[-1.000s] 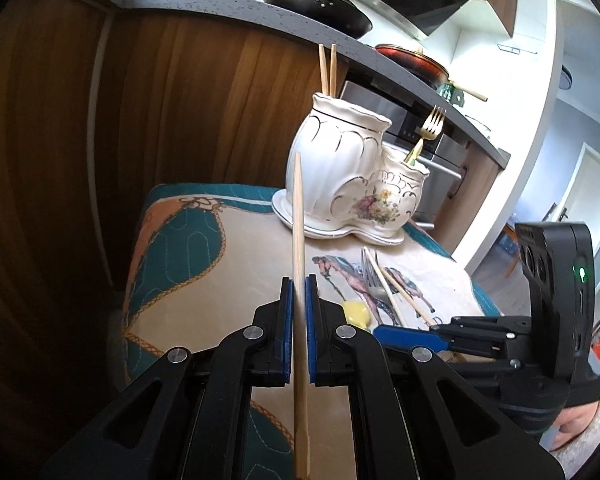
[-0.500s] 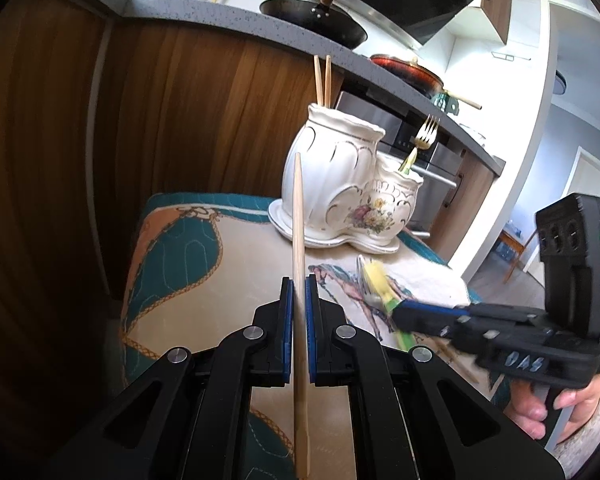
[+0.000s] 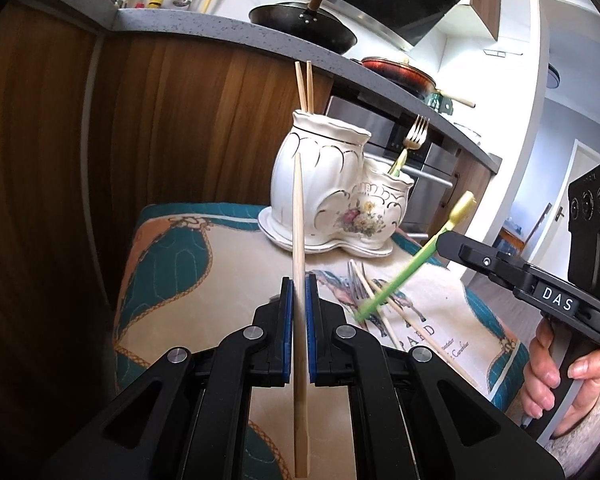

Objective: Organize utensils

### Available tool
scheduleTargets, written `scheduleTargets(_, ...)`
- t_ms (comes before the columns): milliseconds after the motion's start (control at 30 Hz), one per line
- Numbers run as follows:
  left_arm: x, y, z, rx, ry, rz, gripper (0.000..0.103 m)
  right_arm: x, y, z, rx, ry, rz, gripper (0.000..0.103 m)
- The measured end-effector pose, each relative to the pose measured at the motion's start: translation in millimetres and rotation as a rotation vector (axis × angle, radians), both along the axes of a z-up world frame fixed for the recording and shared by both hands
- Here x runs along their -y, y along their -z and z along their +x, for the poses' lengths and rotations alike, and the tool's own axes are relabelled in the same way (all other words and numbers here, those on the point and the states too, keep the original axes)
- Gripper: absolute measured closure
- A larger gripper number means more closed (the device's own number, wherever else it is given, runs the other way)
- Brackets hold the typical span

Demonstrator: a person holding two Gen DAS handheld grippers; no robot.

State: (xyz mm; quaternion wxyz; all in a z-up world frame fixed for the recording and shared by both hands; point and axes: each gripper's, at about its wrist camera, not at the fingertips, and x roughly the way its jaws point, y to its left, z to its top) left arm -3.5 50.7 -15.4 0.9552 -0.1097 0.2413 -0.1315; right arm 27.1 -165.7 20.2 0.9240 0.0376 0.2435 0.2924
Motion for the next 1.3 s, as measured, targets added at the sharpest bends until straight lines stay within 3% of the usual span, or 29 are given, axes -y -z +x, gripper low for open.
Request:
scheduleTargets(267, 2.8, 2.2, 0.8, -0.008, 0.007, 0.011, 0.096, 0.2, -3.6, -4.9, 0.020, 0.003, -0.003, 0.095)
scheduleTargets(333, 3.1, 2.5, 0.7, -0.008, 0.008, 0.014, 0.096, -0.1, -4.5, -6.5, 0.023, 0.004, -0.001, 0.102)
scheduleTargets(467, 3.6, 3.2, 1.0, -0.009, 0.012, 0.016, 0.096, -1.0, -6.9, -7.4, 0.029, 0.006, -0.013, 0.103)
scheduleTargets(700, 4.5, 3.6, 1.2, -0.012, 0.017, 0.015, 0.096, -1.0, 9.3, 10.6, -0.071, 0.028, -0.038, 0.103)
scheduleTargets(800, 5.4, 4.9, 1.9, -0.018, 0.021, 0.018, 0.096, 0.5, 21.3, 28.2, -0.161, 0.047, -0.053, 0.096)
scheduleTargets(867, 5.2, 5.5, 2.2, -0.021, 0.024, 0.018, 0.096, -0.1, 26.7, 42.9, -0.210, 0.060, -0.052, 0.071)
scheduleTargets(900, 5.4, 5.6, 2.1, -0.021, 0.023, 0.017, 0.096, -1.2, 28.4, 48.3, -0.221, 0.065, -0.055, 0.069)
scheduleTargets(1100, 5.0, 6.5, 3.8, -0.029, 0.031, 0.008, 0.096, -22.3, 39.3, 76.7, -0.275, 0.068, -0.107, 0.069)
scheduleTargets(1300, 4.0, 8.0, 5.8, -0.037, 0.043, 0.001, 0.096, -51.0, 52.6, 86.9, -0.278, 0.083, -0.249, 0.069)
